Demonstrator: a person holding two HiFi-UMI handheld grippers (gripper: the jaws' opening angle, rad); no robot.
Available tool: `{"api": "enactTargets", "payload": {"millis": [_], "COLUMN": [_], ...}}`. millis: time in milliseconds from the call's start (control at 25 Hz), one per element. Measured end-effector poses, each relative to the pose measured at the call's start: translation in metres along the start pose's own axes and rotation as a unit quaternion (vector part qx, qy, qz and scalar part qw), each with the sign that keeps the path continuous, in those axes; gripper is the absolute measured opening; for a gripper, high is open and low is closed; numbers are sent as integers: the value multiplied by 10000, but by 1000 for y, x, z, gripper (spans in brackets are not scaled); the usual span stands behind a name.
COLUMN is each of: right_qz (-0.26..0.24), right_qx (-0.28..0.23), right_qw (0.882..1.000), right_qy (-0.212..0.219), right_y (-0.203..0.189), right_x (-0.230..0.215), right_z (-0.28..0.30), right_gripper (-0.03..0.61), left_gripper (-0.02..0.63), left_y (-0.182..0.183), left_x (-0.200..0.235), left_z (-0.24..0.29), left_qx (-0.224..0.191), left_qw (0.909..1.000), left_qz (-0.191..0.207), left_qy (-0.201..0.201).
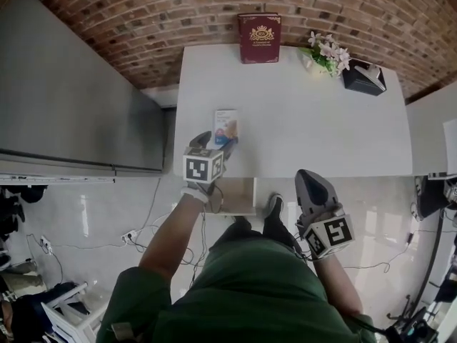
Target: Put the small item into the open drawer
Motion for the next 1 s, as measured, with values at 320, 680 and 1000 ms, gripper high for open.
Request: {"api": "enactTargets", "payload": {"millis": [320,680,1000], "right_qz": [215,518,971], "right_qx": [54,118,-132], "right_qw": [9997,9968,9925], "right_qy": [-86,-606,-727], "right_y": [1,-15,-20], "right_x": [-47,-107,-138], "right_z": [-9,-41,-55], "right_gripper": [3,3,3], "left_gripper": [324,354,360], "left_y": [-7,-21,-38], "left_x": [10,28,42], "left_z": [60,115,131], "left_qx": [805,1573,1905], "left_qw": [9949,9780,9634], "left_qz": [-244,-224,-603], "left_qy": [564,1351,1788]}}
Point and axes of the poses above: the fingertips, and each gripper's own axes: z forward along the fingers, x to its left, y out of its top, the point moved 7 cm from there along -z, backward along the fingers, and after that the axes turned 8 degrees about -x, right-handed, at the moved point
